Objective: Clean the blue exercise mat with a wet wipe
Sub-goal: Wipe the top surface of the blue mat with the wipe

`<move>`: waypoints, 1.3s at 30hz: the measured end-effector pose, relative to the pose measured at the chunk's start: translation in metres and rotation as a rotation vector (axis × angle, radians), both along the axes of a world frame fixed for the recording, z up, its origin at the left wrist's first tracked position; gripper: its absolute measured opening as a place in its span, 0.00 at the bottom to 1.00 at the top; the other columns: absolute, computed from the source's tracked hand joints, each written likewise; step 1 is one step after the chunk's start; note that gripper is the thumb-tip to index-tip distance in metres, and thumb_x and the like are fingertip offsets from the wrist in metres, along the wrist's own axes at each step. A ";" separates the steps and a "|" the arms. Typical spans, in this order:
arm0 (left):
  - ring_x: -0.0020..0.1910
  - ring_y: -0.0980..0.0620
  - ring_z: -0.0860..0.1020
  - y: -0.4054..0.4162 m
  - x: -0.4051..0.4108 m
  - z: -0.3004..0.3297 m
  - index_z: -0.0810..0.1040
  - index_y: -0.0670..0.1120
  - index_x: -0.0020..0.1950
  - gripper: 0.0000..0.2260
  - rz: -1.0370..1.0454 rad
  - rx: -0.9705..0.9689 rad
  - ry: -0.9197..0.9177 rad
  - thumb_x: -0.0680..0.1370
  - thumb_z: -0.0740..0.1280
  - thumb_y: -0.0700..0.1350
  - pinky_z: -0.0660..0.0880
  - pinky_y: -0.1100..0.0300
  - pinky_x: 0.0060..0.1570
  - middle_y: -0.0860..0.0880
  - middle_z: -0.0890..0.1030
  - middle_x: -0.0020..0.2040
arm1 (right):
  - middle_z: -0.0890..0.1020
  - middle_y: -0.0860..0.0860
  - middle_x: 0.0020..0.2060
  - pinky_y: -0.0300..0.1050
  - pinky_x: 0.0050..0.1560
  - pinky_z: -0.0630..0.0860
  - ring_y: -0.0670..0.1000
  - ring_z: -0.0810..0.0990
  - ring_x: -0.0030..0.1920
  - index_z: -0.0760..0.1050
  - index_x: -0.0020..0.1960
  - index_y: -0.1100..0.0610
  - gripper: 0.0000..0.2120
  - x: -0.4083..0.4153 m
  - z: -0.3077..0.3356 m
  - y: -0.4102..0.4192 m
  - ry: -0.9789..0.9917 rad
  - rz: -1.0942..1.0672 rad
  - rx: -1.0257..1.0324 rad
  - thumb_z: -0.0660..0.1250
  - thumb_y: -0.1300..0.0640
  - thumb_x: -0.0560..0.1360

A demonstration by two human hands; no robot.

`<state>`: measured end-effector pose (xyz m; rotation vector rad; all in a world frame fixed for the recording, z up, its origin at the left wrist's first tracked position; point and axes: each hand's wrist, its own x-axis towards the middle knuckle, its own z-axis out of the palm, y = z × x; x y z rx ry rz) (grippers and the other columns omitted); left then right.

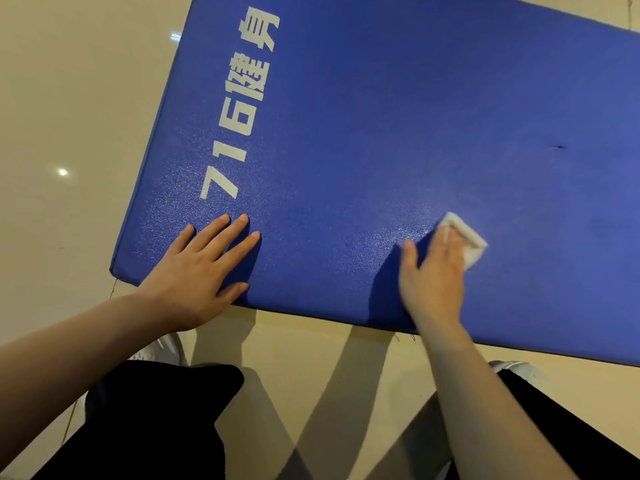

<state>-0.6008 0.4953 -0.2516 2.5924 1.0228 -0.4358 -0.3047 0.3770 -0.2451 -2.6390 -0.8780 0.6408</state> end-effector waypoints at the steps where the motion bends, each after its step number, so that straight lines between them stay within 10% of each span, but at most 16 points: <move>1: 0.76 0.50 0.43 0.000 0.000 0.001 0.44 0.56 0.77 0.34 0.007 -0.012 0.008 0.74 0.41 0.68 0.43 0.47 0.71 0.54 0.44 0.77 | 0.53 0.54 0.79 0.58 0.71 0.64 0.57 0.54 0.77 0.49 0.80 0.59 0.33 0.007 0.003 0.006 -0.002 -0.072 -0.023 0.56 0.45 0.82; 5: 0.74 0.41 0.62 0.001 0.007 0.013 0.58 0.52 0.78 0.33 -0.034 -0.004 0.036 0.76 0.48 0.65 0.57 0.42 0.66 0.50 0.55 0.76 | 0.48 0.54 0.80 0.52 0.76 0.54 0.56 0.49 0.78 0.44 0.80 0.59 0.36 -0.037 0.005 0.030 0.022 0.168 -0.002 0.55 0.43 0.82; 8: 0.78 0.46 0.54 0.009 0.010 0.020 0.51 0.56 0.78 0.34 0.008 -0.073 0.064 0.74 0.48 0.66 0.53 0.45 0.72 0.54 0.48 0.77 | 0.43 0.50 0.80 0.43 0.75 0.42 0.51 0.41 0.79 0.43 0.80 0.57 0.35 -0.093 0.006 0.045 0.072 0.559 0.024 0.54 0.42 0.82; 11: 0.75 0.43 0.63 0.018 0.015 0.032 0.63 0.52 0.77 0.32 0.066 -0.054 0.007 0.75 0.57 0.62 0.66 0.42 0.67 0.48 0.62 0.77 | 0.47 0.51 0.80 0.47 0.77 0.47 0.51 0.44 0.79 0.46 0.80 0.57 0.33 -0.104 0.004 0.053 0.060 0.733 0.066 0.53 0.43 0.83; 20: 0.78 0.46 0.52 0.052 0.021 0.034 0.52 0.55 0.79 0.40 0.183 -0.099 0.087 0.70 0.45 0.71 0.55 0.45 0.74 0.50 0.52 0.80 | 0.50 0.51 0.80 0.59 0.74 0.60 0.54 0.51 0.78 0.47 0.80 0.56 0.37 0.015 0.001 0.060 0.089 0.043 0.056 0.53 0.37 0.80; 30: 0.79 0.48 0.46 0.119 0.069 0.018 0.50 0.57 0.79 0.32 0.480 0.020 -0.083 0.78 0.47 0.67 0.46 0.38 0.73 0.51 0.49 0.80 | 0.49 0.50 0.80 0.43 0.73 0.37 0.47 0.42 0.78 0.48 0.80 0.56 0.39 -0.099 -0.004 0.103 0.133 0.774 0.138 0.45 0.34 0.77; 34: 0.77 0.51 0.35 0.129 0.068 0.002 0.33 0.60 0.76 0.35 0.434 0.001 0.084 0.72 0.37 0.72 0.36 0.37 0.72 0.55 0.33 0.78 | 0.61 0.51 0.77 0.50 0.74 0.56 0.51 0.56 0.77 0.58 0.78 0.55 0.35 -0.047 -0.015 0.102 -0.106 0.599 0.178 0.49 0.35 0.78; 39: 0.74 0.52 0.26 0.131 0.061 -0.007 0.22 0.61 0.69 0.34 0.381 -0.019 0.106 0.67 0.28 0.71 0.28 0.41 0.68 0.57 0.21 0.69 | 0.43 0.45 0.79 0.54 0.77 0.57 0.47 0.42 0.79 0.40 0.80 0.49 0.42 -0.003 -0.008 0.097 -0.041 0.203 -0.034 0.39 0.28 0.73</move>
